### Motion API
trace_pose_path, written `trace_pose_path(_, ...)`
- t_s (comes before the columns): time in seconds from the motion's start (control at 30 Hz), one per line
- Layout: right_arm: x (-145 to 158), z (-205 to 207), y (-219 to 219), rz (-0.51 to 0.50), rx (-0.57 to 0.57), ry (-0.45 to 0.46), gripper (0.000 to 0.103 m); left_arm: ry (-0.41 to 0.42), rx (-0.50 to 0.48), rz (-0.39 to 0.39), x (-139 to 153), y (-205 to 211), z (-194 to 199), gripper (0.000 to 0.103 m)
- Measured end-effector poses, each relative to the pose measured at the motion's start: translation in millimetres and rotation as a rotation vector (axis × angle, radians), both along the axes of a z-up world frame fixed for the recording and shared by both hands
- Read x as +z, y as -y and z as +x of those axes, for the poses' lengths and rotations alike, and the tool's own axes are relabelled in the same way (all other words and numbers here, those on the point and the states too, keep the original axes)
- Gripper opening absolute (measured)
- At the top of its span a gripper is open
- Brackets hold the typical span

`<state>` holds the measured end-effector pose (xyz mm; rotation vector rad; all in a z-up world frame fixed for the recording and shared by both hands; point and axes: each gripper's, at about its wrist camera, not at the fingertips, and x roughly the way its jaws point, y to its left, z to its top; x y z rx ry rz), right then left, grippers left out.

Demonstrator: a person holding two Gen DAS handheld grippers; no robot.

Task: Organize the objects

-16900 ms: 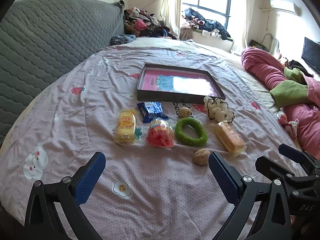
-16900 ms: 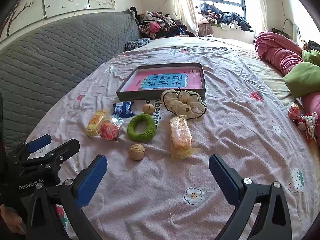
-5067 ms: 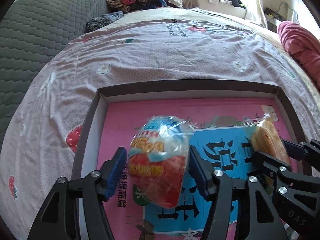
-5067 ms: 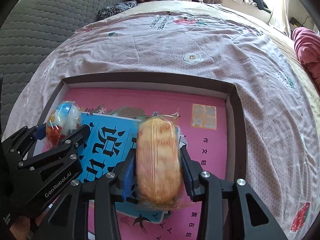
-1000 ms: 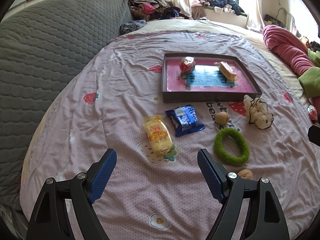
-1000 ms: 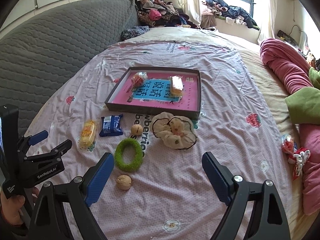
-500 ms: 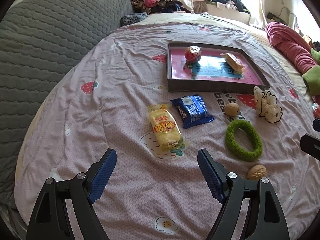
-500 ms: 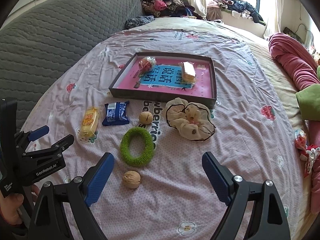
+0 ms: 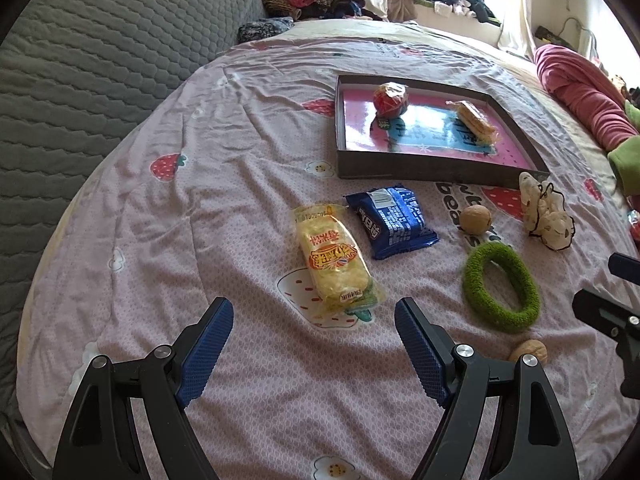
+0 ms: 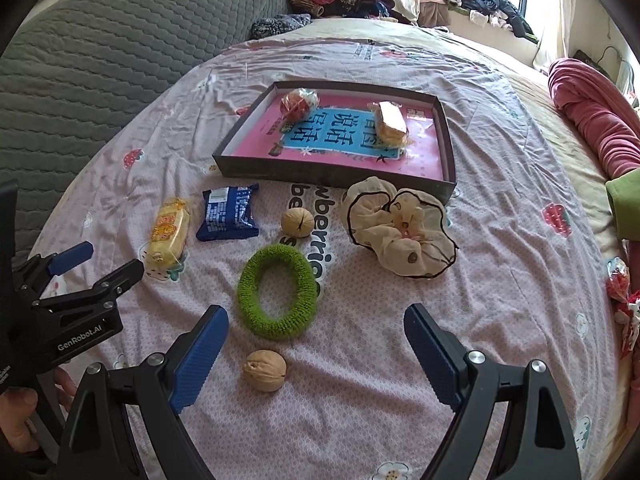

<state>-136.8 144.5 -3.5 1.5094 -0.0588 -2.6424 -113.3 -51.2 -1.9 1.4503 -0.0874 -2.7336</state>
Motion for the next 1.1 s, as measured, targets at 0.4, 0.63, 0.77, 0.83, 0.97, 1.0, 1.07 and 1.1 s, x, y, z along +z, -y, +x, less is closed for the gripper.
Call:
trace_pose_path(0.4, -29.7, -22.2, 6.3, 0.008, 0.002, 0.05, 0.09, 0.018, 0.0, 0.013, -19.1, 4.1, -22.9, 0.084)
trace_pose_path(0.63, -43.9, -32.4, 4.7, 0.023, -0.012, 0.07, 0.09, 0.031, -0.002, 0.012, -30.2, 1.9, -37.5, 0.084)
trace_pose_path(0.77, -48.0, -36.5, 4.8, 0.029, -0.018, 0.065, 0.089, 0.032, -0.001, 0.011, -34.8, 0.6, -43.6, 0.084)
trace_pose_path(0.83, -50.0, -38.4, 4.8, 0.028, -0.021, 0.065, 0.089, 0.034, 0.004, 0.015, -37.6, 0.6, -46.4, 0.084)
trace_pose_path(0.97, -53.1, -41.9, 6.2, 0.032, -0.019, 0.062, 0.089, 0.033, 0.003, 0.02, -41.3, 1.6, -48.8, 0.084)
trace_pose_path(1.0, -53.0, -42.3, 6.2, 0.035, -0.02, 0.062, 0.088, 0.035, 0.001, 0.026, -42.5, 1.9, -49.4, 0.084)
trace_pose_path(1.07, -54.9, -44.0, 7.0, 0.033, -0.022, 0.061, 0.086, 0.034, -0.002, 0.033, -44.0, 3.4, -49.6, 0.084)
trace_pose_path(1.1, -55.6, -44.4, 7.2, 0.03, -0.026, 0.061, 0.084, 0.031, -0.002, 0.036, -44.7, 4.1, -49.8, 0.084)
